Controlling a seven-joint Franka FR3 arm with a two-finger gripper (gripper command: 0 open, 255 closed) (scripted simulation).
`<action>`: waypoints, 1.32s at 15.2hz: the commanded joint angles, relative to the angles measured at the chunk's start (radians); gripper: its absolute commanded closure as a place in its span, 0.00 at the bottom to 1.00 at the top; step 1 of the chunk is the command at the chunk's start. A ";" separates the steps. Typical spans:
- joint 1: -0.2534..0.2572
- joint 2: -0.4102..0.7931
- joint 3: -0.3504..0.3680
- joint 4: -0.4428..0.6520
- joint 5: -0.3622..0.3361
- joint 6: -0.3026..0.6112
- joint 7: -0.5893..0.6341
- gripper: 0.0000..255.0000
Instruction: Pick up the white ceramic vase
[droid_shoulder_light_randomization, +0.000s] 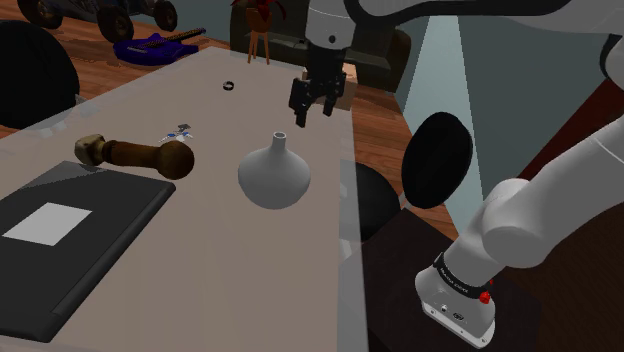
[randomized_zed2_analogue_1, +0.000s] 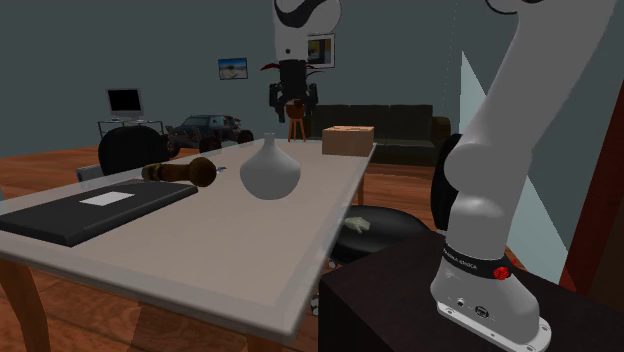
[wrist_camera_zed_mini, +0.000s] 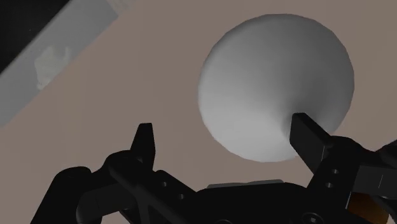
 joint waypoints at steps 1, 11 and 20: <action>0.013 0.067 0.030 0.058 -0.014 0.006 0.031 0.00; 0.046 0.206 0.084 0.114 -0.059 0.076 0.098 0.00; 0.046 0.208 0.084 0.085 -0.060 0.108 0.099 1.00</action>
